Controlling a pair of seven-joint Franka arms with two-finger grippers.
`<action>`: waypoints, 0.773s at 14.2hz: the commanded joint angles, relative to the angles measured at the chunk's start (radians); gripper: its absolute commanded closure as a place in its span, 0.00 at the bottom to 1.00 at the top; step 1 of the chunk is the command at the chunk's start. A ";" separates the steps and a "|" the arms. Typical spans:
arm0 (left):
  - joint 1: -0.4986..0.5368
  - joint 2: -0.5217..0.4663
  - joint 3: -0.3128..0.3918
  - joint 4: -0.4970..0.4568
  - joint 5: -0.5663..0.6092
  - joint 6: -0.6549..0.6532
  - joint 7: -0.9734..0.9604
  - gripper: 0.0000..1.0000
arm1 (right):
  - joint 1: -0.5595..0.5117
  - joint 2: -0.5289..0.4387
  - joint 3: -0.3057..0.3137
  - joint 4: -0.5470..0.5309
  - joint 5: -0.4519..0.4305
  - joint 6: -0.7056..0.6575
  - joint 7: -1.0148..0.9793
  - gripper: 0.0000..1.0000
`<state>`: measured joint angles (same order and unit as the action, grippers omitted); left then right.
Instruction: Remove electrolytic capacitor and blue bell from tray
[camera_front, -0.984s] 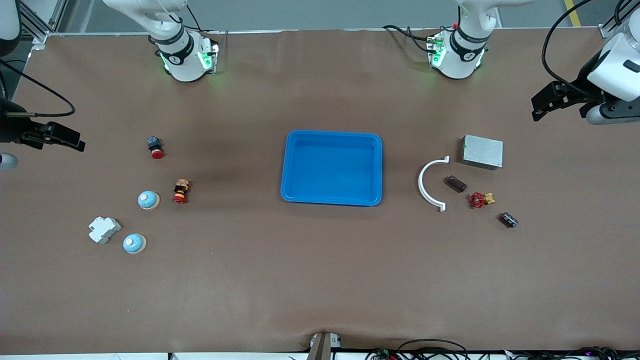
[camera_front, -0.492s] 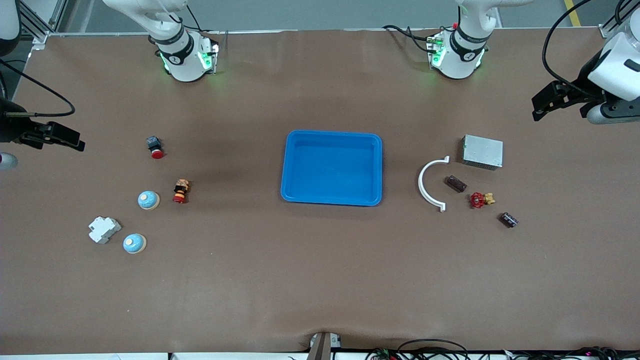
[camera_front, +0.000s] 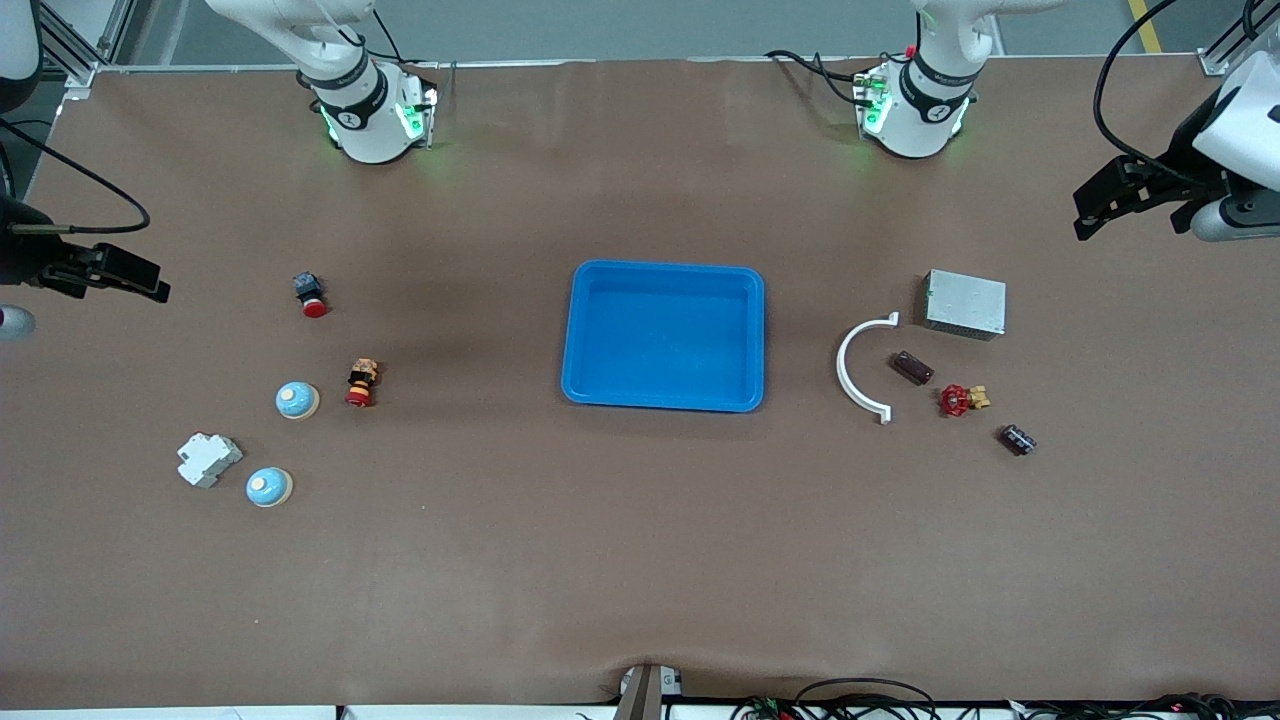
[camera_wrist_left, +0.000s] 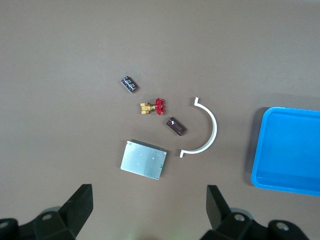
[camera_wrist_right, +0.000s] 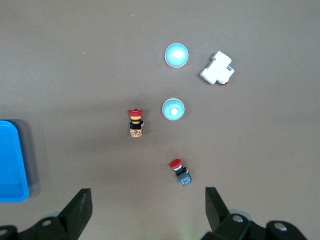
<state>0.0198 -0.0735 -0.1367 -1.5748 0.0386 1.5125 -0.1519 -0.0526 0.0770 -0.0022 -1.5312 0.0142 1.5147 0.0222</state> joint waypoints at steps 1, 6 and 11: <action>0.000 0.003 0.003 0.018 0.000 -0.026 0.018 0.00 | -0.004 -0.028 -0.001 -0.027 0.003 0.009 0.012 0.00; 0.000 0.003 0.003 0.019 0.000 -0.041 0.018 0.00 | -0.004 -0.031 -0.001 -0.024 0.003 0.001 0.010 0.00; -0.001 0.001 0.000 0.019 0.000 -0.049 0.018 0.00 | -0.003 -0.054 0.001 0.023 0.010 -0.045 0.010 0.00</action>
<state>0.0198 -0.0735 -0.1368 -1.5742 0.0386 1.4866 -0.1519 -0.0527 0.0480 -0.0042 -1.5239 0.0156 1.4998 0.0224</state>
